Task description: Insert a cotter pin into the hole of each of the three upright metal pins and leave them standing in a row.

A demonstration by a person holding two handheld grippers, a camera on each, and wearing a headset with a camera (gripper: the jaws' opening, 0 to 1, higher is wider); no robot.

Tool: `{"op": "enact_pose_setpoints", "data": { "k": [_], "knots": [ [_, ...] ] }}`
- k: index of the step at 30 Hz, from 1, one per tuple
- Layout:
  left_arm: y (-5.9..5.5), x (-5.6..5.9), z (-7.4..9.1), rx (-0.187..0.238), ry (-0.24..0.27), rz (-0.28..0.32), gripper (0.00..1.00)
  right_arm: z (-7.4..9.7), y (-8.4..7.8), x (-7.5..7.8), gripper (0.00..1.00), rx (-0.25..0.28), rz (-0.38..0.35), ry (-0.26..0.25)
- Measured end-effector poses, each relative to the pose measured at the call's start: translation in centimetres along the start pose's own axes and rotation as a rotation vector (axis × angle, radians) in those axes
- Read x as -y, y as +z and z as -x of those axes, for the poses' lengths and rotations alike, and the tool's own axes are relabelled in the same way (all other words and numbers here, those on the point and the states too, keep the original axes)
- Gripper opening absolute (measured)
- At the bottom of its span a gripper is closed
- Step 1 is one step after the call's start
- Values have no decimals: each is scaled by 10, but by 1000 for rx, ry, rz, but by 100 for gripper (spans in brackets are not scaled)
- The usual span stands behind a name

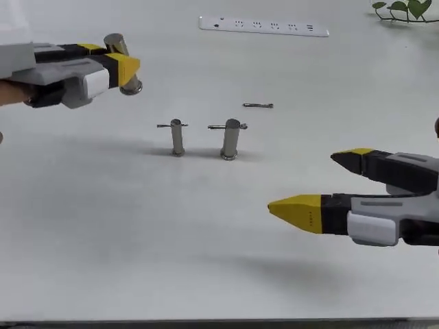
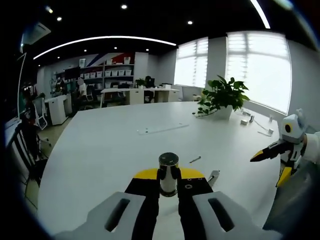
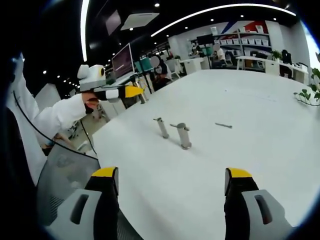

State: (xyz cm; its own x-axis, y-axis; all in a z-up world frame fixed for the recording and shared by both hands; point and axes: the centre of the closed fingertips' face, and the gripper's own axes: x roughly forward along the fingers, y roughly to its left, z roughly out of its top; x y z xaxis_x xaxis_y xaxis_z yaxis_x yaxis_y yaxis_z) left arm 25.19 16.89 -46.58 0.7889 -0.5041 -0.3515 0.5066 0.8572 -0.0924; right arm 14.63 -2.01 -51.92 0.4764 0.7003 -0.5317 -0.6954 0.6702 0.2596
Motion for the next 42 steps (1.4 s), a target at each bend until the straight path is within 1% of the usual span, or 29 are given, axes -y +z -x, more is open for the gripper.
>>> {"op": "enact_pose_setpoints", "data": {
  "k": [1, 2, 5, 7, 8, 11, 12, 13, 14, 16, 17, 18, 23, 25, 29, 34, 38, 42],
  "knots": [
    [-3, 4, 3, -2, -1, 7, 9, 0, 0, 2, 86, 1, -1, -3],
    [-7, 5, 3, -3, -3, 8, 9, 0, 0, 3, 87, 2, 0, -4],
    [-16, 21, 9, -15, -11, 19, 9, 1, 0, 2, 86, 10, 1, -5],
    [-21, 26, 10, -23, -18, 25, 9, 2, 0, 1, 86, 11, 1, -4],
    [-24, 31, 10, -28, -22, 29, 9, 2, -1, 0, 86, 12, 3, -3],
    [-34, 38, 9, -47, -30, 34, 9, 3, -1, 1, 86, 16, 3, 1],
    [-39, 41, 8, -55, -35, 28, 9, 3, -1, 0, 86, 20, 2, 4],
    [-43, 42, 6, -59, -36, 35, 9, 3, -1, -1, 86, 20, 1, 4],
    [-48, 46, 5, -70, -37, 58, 9, 3, -1, -1, 86, 19, 1, 5],
    [-54, 49, 2, -83, -41, 60, 9, 3, -2, 0, 86, 17, 2, 5],
    [-59, 52, 0, -97, -44, 52, 9, 3, -2, 0, 86, 16, 2, 5],
    [-61, 53, -1, -106, -46, 44, 9, 3, -2, 0, 86, 16, 2, 6],
    [-72, 60, -10, -137, -63, 38, 9, 1, -2, 1, 86, 19, -1, 8],
    [-75, 62, -14, -152, -70, 48, 9, 1, -3, 2, 86, 18, -1, 7],
    [-80, 66, -20, -164, -83, 39, 9, 2, -4, 3, 85, 16, -2, 7],
    [-87, 70, -29, -196, -83, 8, 9, 2, -6, 5, 85, 12, -7, 3],
    [-91, 71, -33, -208, -83, 16, 9, 2, -6, 6, 85, 13, -11, 4],
    [-94, 75, -37, -218, -88, 8, 9, 2, -8, 6, 85, 8, -13, 5]
  ]
}}
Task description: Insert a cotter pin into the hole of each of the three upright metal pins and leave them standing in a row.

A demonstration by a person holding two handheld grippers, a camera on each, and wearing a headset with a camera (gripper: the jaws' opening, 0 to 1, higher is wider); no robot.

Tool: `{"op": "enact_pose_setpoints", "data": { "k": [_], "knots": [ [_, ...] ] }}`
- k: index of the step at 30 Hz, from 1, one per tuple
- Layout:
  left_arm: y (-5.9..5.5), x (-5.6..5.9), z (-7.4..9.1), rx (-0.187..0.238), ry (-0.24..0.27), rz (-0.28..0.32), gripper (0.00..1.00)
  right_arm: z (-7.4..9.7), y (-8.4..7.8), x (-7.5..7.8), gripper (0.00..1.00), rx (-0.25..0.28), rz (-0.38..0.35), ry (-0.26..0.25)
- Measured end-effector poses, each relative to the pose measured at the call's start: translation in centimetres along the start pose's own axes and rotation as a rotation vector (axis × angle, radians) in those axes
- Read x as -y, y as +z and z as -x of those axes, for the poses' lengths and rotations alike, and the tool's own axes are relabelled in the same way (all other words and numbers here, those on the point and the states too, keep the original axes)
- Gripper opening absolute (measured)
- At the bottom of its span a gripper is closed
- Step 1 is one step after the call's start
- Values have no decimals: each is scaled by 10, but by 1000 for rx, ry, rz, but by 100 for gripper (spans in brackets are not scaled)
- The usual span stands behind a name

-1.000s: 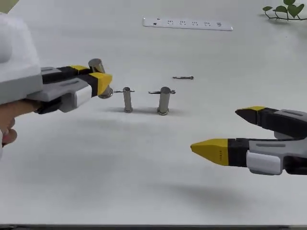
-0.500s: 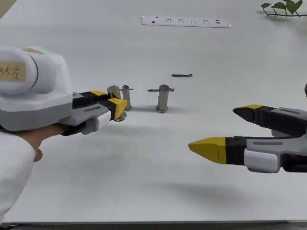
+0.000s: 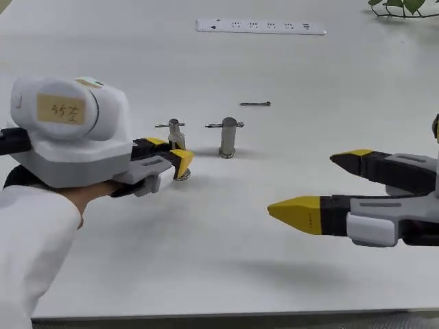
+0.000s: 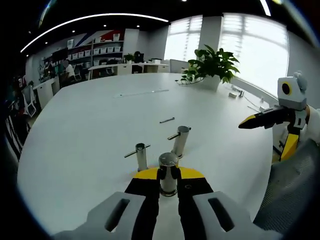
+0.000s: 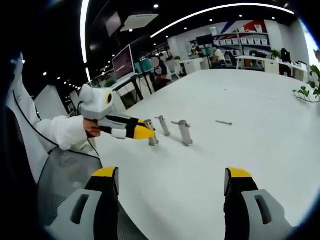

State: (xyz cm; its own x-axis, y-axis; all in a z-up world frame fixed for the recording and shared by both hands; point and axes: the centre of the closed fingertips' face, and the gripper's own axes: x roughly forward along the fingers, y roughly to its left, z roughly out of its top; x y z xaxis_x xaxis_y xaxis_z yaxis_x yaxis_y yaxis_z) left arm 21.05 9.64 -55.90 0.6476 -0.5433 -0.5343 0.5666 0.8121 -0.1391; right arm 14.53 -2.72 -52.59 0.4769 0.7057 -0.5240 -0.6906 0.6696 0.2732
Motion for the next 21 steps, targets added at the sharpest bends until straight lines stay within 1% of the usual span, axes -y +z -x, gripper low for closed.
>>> {"op": "enact_pose_setpoints", "data": {
  "k": [5, 8, 14, 17, 21],
  "knots": [
    [-2, 0, -4, -7, 4, -1, 9, -1, -1, 0, 85, -3, -1, 1],
    [-3, 0, -7, -14, 2, -21, 9, -1, -3, -1, 85, -7, -2, 3],
    [-5, 1, -9, -21, 1, -23, 9, -2, -5, 0, 84, -13, -7, 5],
    [-7, 1, -10, -24, 2, -21, 9, -2, -5, 0, 84, -12, -5, 2],
    [-8, 0, -9, -18, 7, -1, 10, -1, -5, -1, 84, -10, -5, 2]
  ]
}}
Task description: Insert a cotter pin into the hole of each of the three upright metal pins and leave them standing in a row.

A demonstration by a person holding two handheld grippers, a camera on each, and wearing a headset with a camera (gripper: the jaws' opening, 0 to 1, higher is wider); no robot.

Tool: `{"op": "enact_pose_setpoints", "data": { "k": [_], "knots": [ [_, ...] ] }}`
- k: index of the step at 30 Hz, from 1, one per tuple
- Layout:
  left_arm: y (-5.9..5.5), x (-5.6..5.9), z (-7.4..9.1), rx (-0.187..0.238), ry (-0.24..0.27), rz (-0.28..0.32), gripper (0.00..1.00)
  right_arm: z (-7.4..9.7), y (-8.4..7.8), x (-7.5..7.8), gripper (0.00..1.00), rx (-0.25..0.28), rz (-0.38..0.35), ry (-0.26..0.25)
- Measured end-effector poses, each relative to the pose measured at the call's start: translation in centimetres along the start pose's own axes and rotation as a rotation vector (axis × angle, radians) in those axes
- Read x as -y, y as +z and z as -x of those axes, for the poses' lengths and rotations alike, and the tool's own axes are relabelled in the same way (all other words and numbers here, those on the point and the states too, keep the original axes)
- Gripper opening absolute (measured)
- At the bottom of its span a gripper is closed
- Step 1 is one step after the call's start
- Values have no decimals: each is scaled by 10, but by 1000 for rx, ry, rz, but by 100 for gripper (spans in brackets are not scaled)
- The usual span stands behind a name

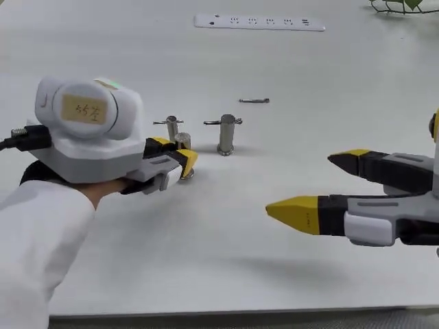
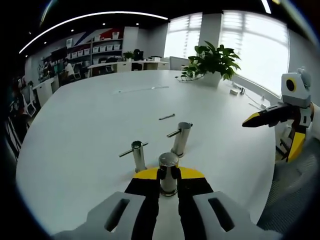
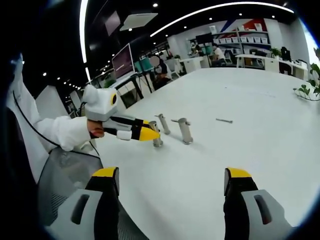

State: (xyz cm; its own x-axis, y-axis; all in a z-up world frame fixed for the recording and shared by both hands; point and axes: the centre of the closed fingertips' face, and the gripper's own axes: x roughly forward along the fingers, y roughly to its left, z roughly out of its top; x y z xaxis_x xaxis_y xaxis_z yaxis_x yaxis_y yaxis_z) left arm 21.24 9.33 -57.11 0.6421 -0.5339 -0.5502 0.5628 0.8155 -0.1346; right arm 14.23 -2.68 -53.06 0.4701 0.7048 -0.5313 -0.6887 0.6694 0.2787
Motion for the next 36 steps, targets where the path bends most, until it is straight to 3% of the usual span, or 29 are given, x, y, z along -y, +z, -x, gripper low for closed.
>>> {"op": "enact_pose_setpoints", "data": {
  "k": [18, 23, 34, 36],
  "knots": [
    [-8, 0, 3, 4, 10, -6, 10, 0, 1, -2, 84, -1, 1, 4],
    [-11, 2, 5, 8, 13, -70, 10, 1, 1, -2, 84, 1, -1, 4],
    [-10, 2, 3, 9, 27, -131, 10, 1, 1, -3, 84, 3, 0, 10],
    [-10, 2, 3, 8, 24, -119, 11, 1, 2, -3, 84, 4, -1, 12]
  ]
}}
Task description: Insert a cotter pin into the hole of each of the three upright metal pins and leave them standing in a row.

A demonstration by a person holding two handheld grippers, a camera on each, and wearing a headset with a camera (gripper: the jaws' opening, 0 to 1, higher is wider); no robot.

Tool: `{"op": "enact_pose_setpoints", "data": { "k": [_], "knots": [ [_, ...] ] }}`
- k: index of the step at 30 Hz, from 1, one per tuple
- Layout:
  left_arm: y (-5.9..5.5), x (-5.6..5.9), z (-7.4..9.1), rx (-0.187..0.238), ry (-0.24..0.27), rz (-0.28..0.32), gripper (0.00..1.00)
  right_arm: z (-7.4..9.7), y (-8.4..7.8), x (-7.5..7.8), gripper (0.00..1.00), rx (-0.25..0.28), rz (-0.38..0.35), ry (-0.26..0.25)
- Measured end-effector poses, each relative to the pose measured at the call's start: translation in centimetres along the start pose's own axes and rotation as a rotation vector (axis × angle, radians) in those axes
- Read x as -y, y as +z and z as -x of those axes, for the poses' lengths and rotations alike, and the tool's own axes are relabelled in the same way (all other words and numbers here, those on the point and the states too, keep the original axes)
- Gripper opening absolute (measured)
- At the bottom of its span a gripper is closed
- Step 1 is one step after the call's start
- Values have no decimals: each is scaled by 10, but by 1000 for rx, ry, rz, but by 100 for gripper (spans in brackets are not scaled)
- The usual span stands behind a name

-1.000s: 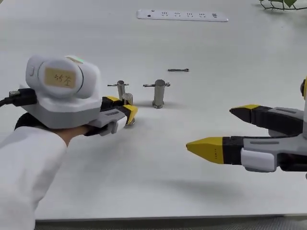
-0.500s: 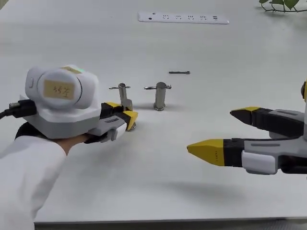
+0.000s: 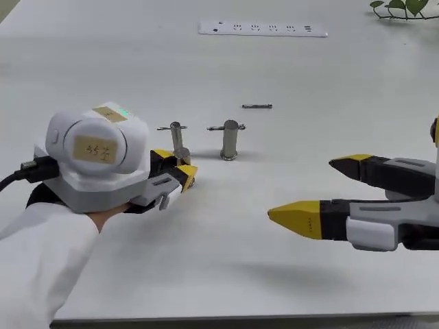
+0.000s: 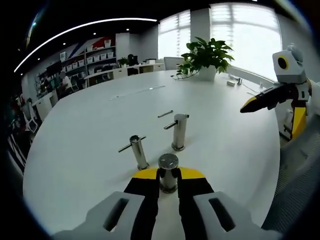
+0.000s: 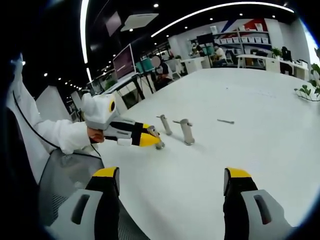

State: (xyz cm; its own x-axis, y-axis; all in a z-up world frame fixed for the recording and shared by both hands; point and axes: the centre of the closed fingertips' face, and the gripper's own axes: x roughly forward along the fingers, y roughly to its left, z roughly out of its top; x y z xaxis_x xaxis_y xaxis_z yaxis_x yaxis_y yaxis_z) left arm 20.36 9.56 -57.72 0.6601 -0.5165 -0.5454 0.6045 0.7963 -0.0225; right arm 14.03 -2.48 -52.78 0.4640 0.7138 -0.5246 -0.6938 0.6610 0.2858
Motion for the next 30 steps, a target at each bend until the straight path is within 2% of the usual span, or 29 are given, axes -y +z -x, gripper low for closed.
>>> {"op": "enact_pose_setpoints", "data": {
  "k": [2, 5, 9, 10, 11, 14, 20, 22, 26, 27, 30],
  "knots": [
    [0, 0, 0, 1, -8, 5, 17, 0, 0, 0, 84, 0, 2, 0],
    [-1, 1, 2, -12, -28, -29, 26, 0, 0, 0, 84, 0, 0, -1],
    [-1, 4, 10, -8, -68, -17, 36, 2, 0, 3, 84, -3, 0, -5],
    [1, 3, 12, 4, -71, -24, 40, 3, 0, 4, 84, -3, -1, -7],
    [7, 1, 15, 41, -69, -44, 47, 3, -1, 5, 84, -4, -2, -9],
    [8, 2, 23, 38, -99, -29, 62, 5, -2, 6, 84, -8, -3, -15],
    [16, -3, 39, 71, -130, 11, 79, 10, -2, 13, 84, -11, -3, -31],
    [17, -2, 44, 80, -156, 30, 86, 11, -2, 14, 84, -16, -2, -36],
    [12, -3, 49, 74, -165, 27, 96, 13, -2, 15, 84, -21, 2, -44],
    [10, -3, 50, 67, -166, 25, 99, 13, -2, 15, 84, -22, 4, -46],
    [-3, -1, 53, 24, -186, 4, 99, 15, 0, 19, 84, -28, 15, -53]
  ]
}}
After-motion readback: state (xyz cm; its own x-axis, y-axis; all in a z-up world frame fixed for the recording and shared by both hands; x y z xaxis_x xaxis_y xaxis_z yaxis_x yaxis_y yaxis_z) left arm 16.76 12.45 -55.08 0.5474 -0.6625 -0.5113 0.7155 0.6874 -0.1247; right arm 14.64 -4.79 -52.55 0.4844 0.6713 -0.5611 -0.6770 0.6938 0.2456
